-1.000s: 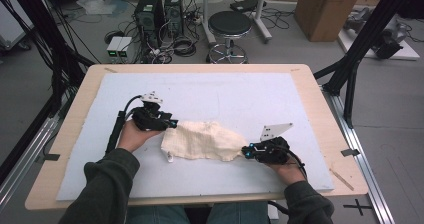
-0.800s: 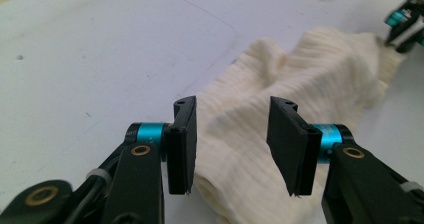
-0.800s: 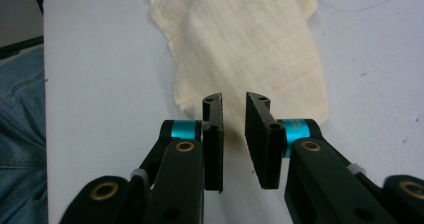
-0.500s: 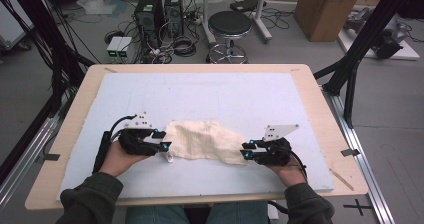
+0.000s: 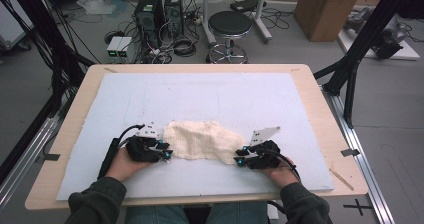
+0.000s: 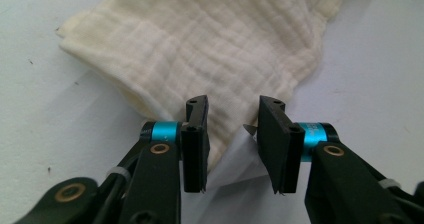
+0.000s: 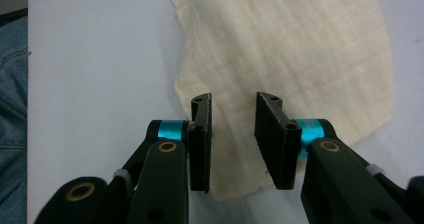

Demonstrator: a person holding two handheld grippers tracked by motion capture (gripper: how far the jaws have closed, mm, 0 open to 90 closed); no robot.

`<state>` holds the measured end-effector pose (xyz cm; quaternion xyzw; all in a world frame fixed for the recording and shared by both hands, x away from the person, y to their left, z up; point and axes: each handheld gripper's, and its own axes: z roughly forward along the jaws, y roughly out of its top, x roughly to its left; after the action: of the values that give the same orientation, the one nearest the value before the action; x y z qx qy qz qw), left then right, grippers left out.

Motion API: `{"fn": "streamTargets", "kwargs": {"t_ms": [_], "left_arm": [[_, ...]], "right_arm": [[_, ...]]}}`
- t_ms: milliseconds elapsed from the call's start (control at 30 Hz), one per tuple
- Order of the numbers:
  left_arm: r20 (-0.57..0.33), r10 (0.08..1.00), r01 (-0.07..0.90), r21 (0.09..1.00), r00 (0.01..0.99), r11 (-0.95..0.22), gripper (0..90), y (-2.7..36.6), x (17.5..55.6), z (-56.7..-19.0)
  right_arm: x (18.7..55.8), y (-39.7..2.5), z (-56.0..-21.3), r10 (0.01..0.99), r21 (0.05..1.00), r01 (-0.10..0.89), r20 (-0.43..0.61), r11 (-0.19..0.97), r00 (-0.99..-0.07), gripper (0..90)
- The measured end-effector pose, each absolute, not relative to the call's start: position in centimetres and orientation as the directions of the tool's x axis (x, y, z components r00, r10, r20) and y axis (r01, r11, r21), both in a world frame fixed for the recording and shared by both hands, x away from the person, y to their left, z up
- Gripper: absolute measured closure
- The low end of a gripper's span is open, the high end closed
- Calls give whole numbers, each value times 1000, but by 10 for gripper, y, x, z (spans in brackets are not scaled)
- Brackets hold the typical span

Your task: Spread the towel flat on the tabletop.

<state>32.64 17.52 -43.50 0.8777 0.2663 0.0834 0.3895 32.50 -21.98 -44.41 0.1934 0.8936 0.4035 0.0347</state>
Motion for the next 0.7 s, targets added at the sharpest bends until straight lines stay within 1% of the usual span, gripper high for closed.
{"fn": "streamTargets", "kwargs": {"t_ms": [67,167,367,600,633,700], "left_arm": [[-38,539,393,729,841,-561,721,172,325,-436],[-8,542,376,728,841,-573,772,170,324,-436],[-19,538,376,735,843,-564,844,171,324,-435],[-35,528,366,759,849,-538,865,175,316,-425],[-30,522,356,764,853,-538,867,176,314,-422],[-19,517,342,770,856,-538,866,179,309,-415]], "right_arm": [[325,-220,-444,382,734,323,94,598,-919,706],[326,-220,-444,390,736,326,92,594,-916,761],[329,-222,-445,389,737,338,111,585,-915,870],[326,-222,-441,368,748,320,108,582,-924,883],[323,-224,-436,359,766,316,119,560,-926,883],[321,-224,-433,358,768,314,118,558,-926,883]]}}
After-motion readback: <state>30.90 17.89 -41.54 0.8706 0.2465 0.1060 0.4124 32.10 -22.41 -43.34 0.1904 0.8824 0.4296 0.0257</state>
